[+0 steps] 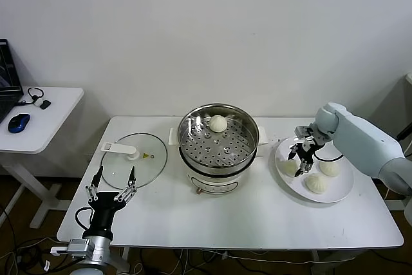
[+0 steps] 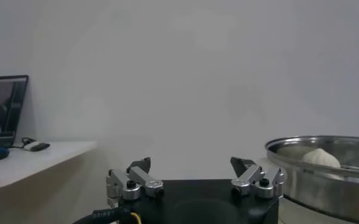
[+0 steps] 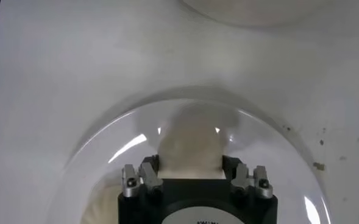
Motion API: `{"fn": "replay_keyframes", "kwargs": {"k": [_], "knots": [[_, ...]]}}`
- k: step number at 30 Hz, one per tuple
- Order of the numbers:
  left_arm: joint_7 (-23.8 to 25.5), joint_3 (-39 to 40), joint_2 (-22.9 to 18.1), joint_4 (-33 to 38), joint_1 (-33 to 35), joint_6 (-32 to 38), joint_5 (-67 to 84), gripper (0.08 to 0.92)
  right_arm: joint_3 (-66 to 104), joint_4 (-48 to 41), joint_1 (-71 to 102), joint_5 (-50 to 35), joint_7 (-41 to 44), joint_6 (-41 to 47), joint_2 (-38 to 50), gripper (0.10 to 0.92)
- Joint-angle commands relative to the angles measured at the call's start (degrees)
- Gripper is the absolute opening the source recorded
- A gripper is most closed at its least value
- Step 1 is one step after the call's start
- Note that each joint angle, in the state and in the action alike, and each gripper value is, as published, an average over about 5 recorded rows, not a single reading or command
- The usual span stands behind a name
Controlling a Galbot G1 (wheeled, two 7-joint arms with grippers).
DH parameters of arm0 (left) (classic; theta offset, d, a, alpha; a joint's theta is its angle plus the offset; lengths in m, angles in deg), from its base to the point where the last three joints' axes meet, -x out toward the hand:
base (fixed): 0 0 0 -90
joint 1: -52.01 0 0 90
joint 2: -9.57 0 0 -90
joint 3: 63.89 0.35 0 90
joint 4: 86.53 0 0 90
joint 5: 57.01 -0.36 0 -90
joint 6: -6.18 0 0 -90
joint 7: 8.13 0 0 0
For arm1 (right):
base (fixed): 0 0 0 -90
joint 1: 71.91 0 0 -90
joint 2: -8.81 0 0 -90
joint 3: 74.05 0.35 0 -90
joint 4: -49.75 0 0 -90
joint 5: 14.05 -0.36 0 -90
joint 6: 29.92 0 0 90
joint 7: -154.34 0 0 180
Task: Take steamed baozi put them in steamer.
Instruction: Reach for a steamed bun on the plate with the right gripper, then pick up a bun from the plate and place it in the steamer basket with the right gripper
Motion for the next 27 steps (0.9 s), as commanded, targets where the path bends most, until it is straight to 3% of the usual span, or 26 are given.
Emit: {"fn": "replay_keyframes", "kwargs": {"k": [1,17,27], "knots": [[0.0,0.0,-0.1,-0.1,0.0,0.1,0.0,0.823,-2.6,2.5,-2.0,-2.6,0.3,0.7,1.3,0.670],[0.1,1.1,-0.5,-0.2,-0.2,0.3,-0.5,0.823,-28.1,17.3,-31.6,-25.1,2.4,6.7,8.6,0.670],[0.1,1.4,-0.3,0.4,-0.9,0.0,-0.9,0.823,-40.3,23.9,-46.9,-38.1,2.4,9.5,4.9,0.670]]}}
